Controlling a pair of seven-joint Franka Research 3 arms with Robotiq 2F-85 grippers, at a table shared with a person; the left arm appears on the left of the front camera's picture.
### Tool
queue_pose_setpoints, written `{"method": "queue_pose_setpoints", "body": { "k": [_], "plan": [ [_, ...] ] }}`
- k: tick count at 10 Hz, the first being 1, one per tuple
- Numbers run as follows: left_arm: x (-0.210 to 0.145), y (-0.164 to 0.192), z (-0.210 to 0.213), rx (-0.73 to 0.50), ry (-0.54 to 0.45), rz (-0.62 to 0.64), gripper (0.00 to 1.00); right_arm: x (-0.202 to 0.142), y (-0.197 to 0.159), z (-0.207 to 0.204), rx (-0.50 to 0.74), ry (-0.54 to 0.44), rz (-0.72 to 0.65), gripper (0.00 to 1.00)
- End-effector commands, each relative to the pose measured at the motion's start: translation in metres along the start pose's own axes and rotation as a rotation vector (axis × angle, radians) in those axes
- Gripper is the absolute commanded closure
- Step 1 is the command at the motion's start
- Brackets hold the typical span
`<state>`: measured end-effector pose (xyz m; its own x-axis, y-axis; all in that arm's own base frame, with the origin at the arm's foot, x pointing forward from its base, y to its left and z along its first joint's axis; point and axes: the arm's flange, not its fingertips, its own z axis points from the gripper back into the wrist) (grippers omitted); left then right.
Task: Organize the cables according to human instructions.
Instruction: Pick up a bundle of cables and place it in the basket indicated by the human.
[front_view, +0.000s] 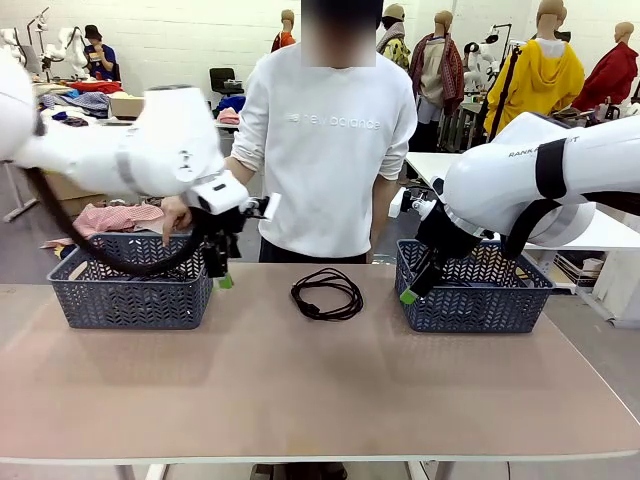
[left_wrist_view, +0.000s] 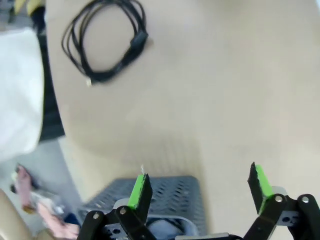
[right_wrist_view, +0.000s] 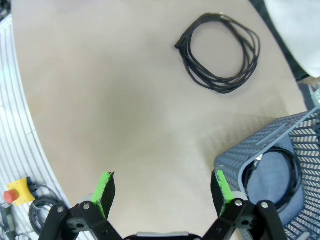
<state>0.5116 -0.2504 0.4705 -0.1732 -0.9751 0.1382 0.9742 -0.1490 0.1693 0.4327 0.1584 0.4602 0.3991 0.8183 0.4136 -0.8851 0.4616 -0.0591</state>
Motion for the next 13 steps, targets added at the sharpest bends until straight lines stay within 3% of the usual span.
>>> {"method": "queue_pose_setpoints", "body": {
  "k": [1,3,6,13],
  "plan": [
    [0.025,0.035,-0.013,-0.014,0.048,-0.228,0.00,0.000,-0.001,0.001,-0.008,0.005,-0.008,0.00],
    [0.059,0.055,-0.040,-0.060,0.089,-0.404,0.00,0.000,-0.001,0.001,-0.008,0.005,-0.008,0.00],
    [0.088,0.069,-0.076,-0.086,0.096,-0.504,0.00,0.000,-0.001,0.001,-0.008,0.005,-0.008,0.00],
    [0.099,0.070,-0.102,-0.086,0.092,-0.502,0.00,0.000,-0.001,0.001,-0.008,0.005,-0.008,0.00]
  ]
}}
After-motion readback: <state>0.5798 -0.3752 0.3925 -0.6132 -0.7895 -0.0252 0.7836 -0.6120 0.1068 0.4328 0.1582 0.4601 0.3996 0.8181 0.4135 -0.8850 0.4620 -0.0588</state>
